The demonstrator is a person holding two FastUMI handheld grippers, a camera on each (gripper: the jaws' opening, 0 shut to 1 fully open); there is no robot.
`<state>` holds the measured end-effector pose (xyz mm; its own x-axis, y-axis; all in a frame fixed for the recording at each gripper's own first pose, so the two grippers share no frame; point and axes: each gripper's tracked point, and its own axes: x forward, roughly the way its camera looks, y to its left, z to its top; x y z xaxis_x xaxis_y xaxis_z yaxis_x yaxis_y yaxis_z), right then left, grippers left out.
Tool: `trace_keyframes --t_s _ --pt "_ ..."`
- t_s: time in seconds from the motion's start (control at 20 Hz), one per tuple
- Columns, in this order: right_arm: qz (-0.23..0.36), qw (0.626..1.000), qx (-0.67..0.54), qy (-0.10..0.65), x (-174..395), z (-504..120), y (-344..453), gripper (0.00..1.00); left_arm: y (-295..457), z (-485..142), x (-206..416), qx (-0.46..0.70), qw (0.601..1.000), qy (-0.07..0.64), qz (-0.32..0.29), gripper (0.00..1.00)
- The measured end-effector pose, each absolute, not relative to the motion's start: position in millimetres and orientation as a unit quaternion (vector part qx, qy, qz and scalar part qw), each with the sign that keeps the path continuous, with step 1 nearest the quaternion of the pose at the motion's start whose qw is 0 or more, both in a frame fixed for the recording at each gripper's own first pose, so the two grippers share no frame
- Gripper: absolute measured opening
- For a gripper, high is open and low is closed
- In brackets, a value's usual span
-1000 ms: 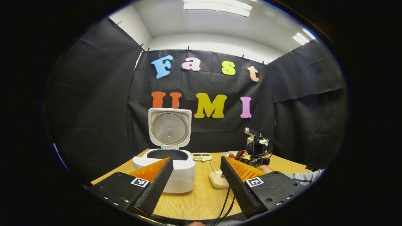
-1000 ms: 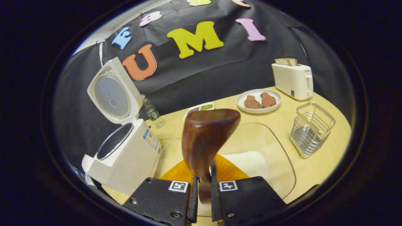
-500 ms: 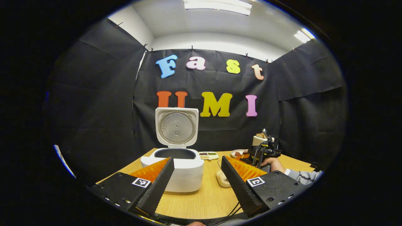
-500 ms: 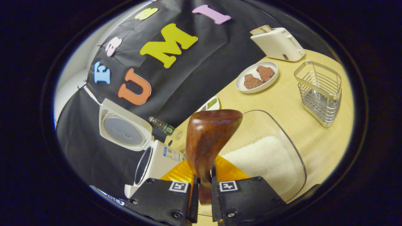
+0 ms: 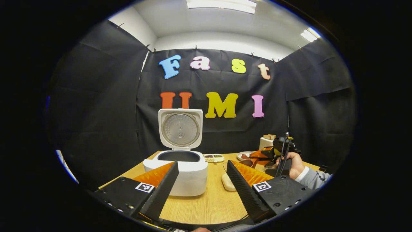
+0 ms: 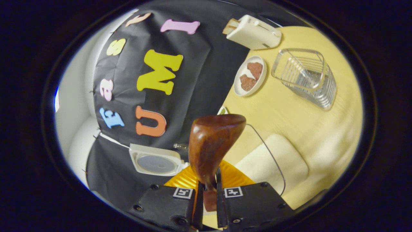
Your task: Close the left gripper, press the button to open the rice cooker; take a wooden spoon from the chopstick holder with the right hand, scoop a spoonful of rice and pour it into the rice cooker, then put the wooden spoon back into the chopstick holder.
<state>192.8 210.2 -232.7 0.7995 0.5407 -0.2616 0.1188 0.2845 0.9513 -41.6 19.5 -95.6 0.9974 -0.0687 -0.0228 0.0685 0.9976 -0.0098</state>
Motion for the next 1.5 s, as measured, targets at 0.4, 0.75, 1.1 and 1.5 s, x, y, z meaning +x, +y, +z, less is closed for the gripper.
trace_keyframes --t_s 0.4,0.75,1.1,1.5 --pt "0.164 0.662 0.675 0.281 189.3 -202.2 213.9 0.22 18.3 -89.6 -58.5 0.012 0.999 0.007 -0.044 0.95" --pt "0.161 0.662 0.668 0.298 191.0 -189.0 257.1 0.22 12.9 -77.9 -86.3 0.002 0.997 -0.013 -0.075 0.95" --pt "0.159 0.730 0.578 0.327 211.0 -174.2 322.0 0.22 31.5 -91.8 -87.8 0.056 0.995 0.009 -0.082 0.95" --pt "0.188 0.796 0.485 0.310 238.2 -130.3 394.9 0.22 71.5 -96.5 -80.1 0.044 0.998 0.021 -0.026 0.95"
